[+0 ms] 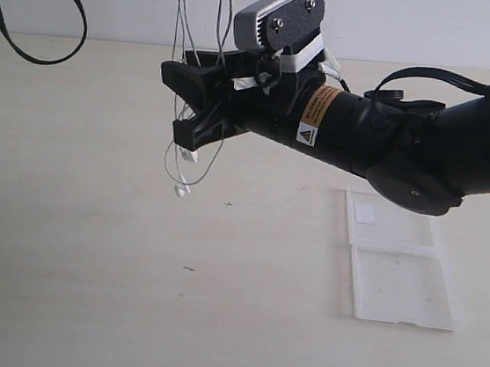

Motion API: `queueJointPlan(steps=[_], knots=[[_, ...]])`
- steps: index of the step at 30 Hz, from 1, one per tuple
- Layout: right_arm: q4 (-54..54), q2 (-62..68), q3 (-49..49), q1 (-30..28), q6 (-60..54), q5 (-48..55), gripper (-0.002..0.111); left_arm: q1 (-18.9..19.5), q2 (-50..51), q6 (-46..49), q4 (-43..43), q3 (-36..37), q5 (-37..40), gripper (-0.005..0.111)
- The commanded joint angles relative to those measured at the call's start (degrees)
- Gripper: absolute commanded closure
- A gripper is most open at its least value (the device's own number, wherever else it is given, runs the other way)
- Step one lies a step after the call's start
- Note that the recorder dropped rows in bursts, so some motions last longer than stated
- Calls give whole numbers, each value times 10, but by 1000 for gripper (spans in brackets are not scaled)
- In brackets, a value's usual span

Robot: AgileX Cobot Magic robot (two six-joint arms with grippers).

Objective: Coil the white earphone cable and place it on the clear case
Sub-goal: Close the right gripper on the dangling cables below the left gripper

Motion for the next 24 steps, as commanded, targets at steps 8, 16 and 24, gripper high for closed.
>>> queueJointPlan(steps=[8, 16, 24], knots=[[-4, -17, -4, 1, 9, -9, 80, 1, -4, -7, -3, -2, -17, 107], [-22, -22, -4, 1, 35, -3, 80, 1, -4, -14, -4, -2, -57, 107], [-30, -22, -4, 1, 35, 66, 82, 1, -4, -14, -4, -2, -57, 107]])
